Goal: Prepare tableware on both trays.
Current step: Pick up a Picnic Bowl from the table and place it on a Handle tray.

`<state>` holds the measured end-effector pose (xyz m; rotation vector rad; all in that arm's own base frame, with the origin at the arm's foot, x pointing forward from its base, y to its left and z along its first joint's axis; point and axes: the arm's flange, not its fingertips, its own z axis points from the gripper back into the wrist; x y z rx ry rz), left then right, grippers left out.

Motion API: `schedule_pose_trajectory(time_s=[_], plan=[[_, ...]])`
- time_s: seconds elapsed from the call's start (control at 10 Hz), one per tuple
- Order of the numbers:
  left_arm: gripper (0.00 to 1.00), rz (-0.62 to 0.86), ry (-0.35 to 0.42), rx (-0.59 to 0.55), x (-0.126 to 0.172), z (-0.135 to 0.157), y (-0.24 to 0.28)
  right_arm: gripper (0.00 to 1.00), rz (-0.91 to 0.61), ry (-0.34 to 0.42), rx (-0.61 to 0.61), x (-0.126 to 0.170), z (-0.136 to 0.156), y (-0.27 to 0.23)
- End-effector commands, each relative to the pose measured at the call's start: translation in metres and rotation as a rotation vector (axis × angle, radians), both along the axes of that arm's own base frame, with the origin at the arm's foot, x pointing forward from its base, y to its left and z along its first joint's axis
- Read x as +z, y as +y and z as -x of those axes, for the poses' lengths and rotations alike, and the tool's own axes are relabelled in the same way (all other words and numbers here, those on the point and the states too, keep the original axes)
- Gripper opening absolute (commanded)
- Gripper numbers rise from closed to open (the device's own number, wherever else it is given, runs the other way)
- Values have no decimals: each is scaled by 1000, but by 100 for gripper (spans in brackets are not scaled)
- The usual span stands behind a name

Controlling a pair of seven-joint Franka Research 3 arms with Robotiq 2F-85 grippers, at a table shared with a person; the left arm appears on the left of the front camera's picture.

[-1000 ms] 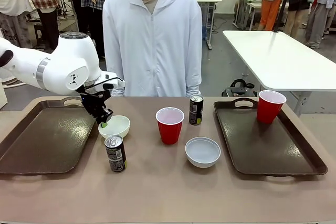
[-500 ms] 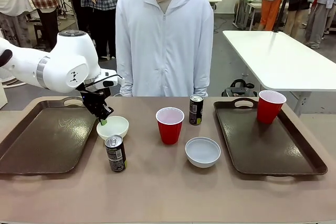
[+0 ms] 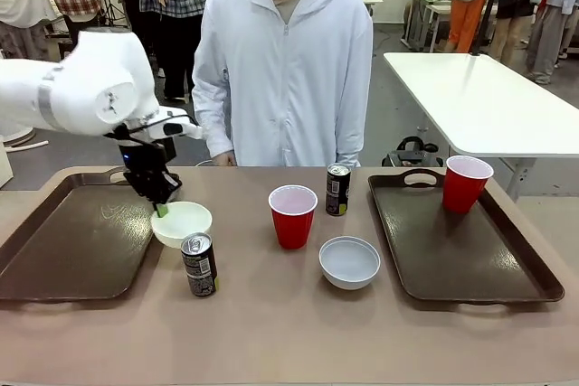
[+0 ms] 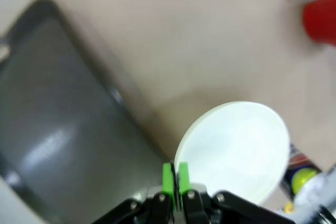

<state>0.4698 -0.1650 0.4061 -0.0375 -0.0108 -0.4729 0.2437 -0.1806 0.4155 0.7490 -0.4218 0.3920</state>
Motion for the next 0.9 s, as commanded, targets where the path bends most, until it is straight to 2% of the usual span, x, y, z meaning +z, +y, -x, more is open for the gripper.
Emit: schedule_pose_trajectory(time_s=[0.0,0.2,0.4,0.8], plan=[[0,64,6,40,49,39,42,100,-15,-13,6,-1,0,0],[0,124,-7,70,72,68,75,100,-15,-13,6,-1,0,0],[0,183,-40,97,81,93,110,100,-15,-13,6,-1,0,0],[0,239,-103,209,70,88,178,100,-15,-13,6,-1,0,0]])
